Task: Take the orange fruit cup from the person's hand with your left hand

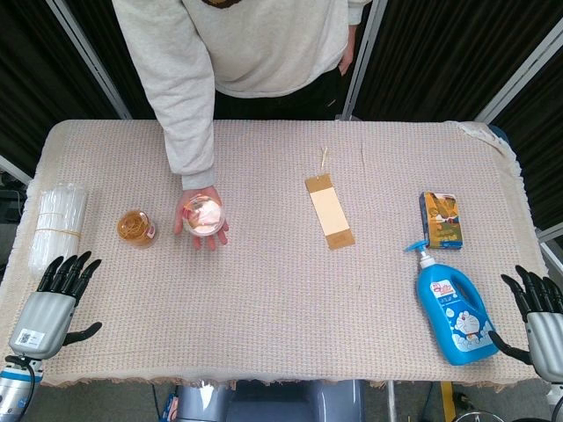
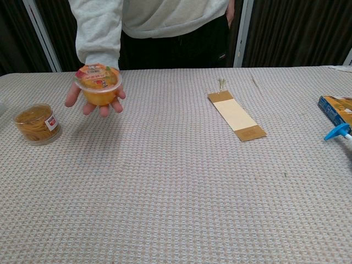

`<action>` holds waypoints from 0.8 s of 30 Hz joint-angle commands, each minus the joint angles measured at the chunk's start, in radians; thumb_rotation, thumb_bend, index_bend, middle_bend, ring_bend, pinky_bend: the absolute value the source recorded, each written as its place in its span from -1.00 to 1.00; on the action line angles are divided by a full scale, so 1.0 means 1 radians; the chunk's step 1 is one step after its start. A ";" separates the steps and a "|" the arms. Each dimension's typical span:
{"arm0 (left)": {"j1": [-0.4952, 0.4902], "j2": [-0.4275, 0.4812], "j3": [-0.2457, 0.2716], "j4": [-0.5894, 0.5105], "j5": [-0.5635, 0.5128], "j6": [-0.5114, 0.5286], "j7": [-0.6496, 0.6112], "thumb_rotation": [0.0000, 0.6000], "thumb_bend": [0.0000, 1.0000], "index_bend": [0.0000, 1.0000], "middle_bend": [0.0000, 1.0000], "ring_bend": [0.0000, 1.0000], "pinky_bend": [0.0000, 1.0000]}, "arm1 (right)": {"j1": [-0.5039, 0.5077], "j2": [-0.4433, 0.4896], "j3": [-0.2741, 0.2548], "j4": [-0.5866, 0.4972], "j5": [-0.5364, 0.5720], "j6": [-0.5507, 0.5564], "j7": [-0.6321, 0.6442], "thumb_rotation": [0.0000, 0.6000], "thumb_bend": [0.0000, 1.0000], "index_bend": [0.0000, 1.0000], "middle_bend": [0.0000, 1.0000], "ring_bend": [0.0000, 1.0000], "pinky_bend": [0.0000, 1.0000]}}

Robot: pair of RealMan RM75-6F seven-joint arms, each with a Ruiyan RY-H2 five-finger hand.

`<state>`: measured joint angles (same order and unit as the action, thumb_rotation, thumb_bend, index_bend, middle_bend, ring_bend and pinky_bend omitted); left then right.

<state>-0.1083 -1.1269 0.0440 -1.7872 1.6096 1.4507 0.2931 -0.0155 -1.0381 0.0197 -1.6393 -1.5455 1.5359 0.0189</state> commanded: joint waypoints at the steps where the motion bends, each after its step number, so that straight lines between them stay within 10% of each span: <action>1: -0.001 0.001 0.000 -0.001 -0.001 -0.002 0.001 1.00 -1.00 -0.98 -1.00 -1.00 -1.00 | 0.000 0.000 0.000 0.000 0.001 -0.001 0.001 1.00 -0.78 -0.76 -1.00 -1.00 -1.00; 15: -0.011 0.013 -0.003 -0.027 -0.017 -0.029 0.005 1.00 -1.00 -0.98 -1.00 -1.00 -1.00 | 0.005 -0.003 0.002 0.001 0.004 -0.008 -0.002 1.00 -0.78 -0.77 -1.00 -1.00 -1.00; 24: -0.103 0.038 -0.112 -0.131 -0.140 -0.119 0.056 1.00 -0.84 -0.91 -1.00 -1.00 -1.00 | 0.010 -0.001 0.001 -0.001 0.004 -0.019 0.002 1.00 -0.78 -0.76 -1.00 -1.00 -1.00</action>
<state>-0.1788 -1.0958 -0.0322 -1.8936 1.5046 1.3607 0.3169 -0.0056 -1.0393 0.0204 -1.6403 -1.5411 1.5165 0.0208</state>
